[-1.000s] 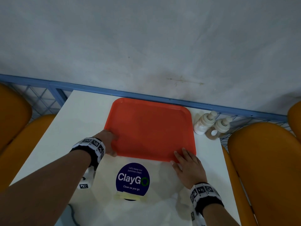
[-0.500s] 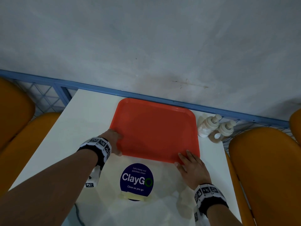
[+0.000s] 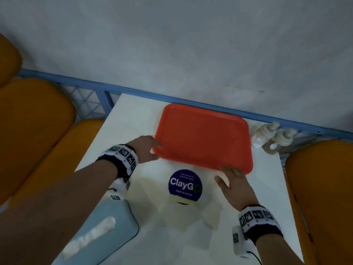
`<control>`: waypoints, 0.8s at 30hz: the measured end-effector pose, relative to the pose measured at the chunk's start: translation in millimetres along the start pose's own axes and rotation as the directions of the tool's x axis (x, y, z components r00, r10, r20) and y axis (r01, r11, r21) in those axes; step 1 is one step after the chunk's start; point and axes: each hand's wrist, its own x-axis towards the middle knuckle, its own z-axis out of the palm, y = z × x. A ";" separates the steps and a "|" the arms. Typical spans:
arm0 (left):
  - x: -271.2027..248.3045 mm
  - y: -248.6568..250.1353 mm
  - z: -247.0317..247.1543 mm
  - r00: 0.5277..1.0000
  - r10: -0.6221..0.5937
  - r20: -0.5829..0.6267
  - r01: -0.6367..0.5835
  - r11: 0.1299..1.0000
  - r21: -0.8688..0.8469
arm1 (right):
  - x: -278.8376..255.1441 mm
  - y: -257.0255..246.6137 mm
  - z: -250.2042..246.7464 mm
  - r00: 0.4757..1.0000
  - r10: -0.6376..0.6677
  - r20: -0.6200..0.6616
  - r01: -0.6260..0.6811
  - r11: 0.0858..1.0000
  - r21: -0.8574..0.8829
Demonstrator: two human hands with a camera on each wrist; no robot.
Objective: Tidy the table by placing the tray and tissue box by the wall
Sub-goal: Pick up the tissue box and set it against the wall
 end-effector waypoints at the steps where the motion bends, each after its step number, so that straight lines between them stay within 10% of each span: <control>1: -17.9 -5.7 -3.7 1.000 0.011 -0.004 -0.011 1.000 -0.007 | -11.8 -16.5 2.2 0.999 -0.028 -0.016 0.028 0.999 0.027; 15: -296.8 -122.7 76.0 0.988 -0.060 -0.140 0.037 0.986 -0.162 | -172.7 -232.6 99.4 0.949 -0.316 0.008 0.309 0.935 0.174; 24: -333.0 -121.0 159.4 0.988 0.009 -0.154 -0.036 0.983 -0.177 | -193.6 -266.8 141.5 0.980 -0.073 0.183 0.050 0.990 0.129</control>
